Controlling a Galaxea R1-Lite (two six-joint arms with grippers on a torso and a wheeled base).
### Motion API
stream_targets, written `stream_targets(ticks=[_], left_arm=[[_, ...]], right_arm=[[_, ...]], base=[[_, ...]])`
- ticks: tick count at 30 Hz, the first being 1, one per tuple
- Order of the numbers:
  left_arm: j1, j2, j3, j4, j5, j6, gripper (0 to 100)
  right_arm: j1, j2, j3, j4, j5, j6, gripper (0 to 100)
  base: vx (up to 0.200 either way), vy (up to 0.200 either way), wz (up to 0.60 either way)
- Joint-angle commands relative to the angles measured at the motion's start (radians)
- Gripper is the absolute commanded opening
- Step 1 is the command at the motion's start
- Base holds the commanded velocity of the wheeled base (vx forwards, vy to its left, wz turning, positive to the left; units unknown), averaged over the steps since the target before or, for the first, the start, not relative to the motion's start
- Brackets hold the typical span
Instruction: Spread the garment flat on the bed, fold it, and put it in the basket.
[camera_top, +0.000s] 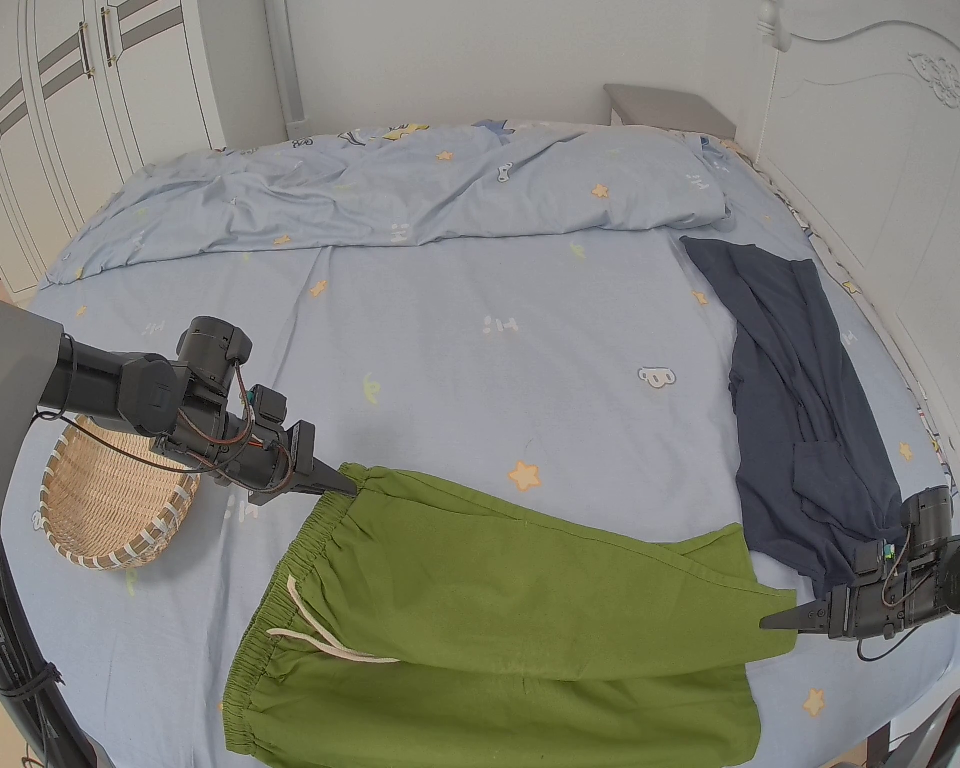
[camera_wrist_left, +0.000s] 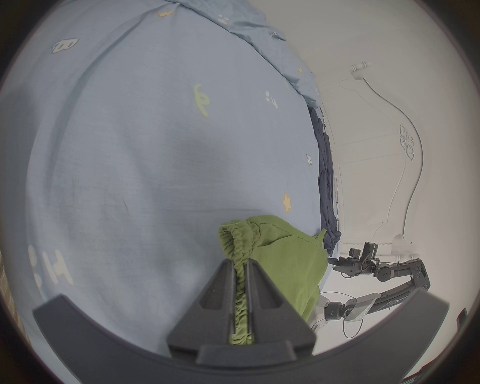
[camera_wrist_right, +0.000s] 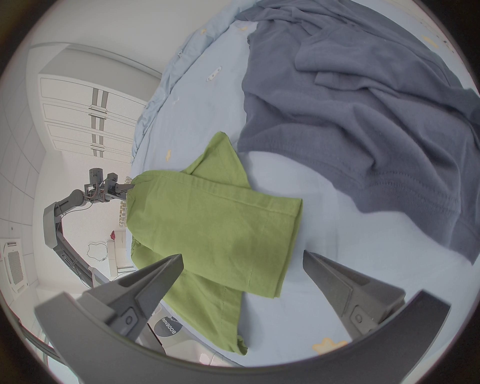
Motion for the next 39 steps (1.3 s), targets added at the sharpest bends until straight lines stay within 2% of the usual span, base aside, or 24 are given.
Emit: stream_targets(ticks=[1,6,10,11,24,31,35,39], left_arm=[[0.0,-0.002,0.0,0.0,0.0,0.0,0],[0.0,-0.002,0.003,0.0,0.0,0.0,0],[0.0,-0.002,0.002,0.0,0.0,0.001,0],[0.0,-0.002,0.002,0.0,0.0,0.0,0],[0.003,-0.002,0.0,0.0,0.002,0.001,0],[0.008,-0.033,0.013,0.003,0.003,0.0,0],[0.012,-0.131,0.12,-0.009,0.005,0.001,0],[0.02,-0.157,0.14,-0.067,0.014,-0.013,0]], right_arm=[[0.006,0.073,-0.015,-0.057,0.002,0.002,100],[0.026,0.128,-0.01,-0.187,0.005,0.013,100],[0.023,0.13,-0.001,-0.218,0.005,0.014,100],[0.023,0.13,-0.002,-0.218,0.005,0.014,0],[0.015,0.115,-0.001,-0.22,0.004,0.013,0],[0.014,0.043,-0.004,-0.218,0.0,0.014,0],[0.012,-0.014,-0.001,-0.213,0.005,0.05,0],[0.021,-0.054,-0.008,-0.215,0.005,0.076,0]], base=[[0.0,0.0,0.0],[0.0,0.0,0.0],[0.0,0.0,0.0],[0.0,0.0,0.0],[0.0,0.0,0.0],[0.0,0.0,0.0],[0.0,0.0,0.0],[0.0,0.0,0.0]])
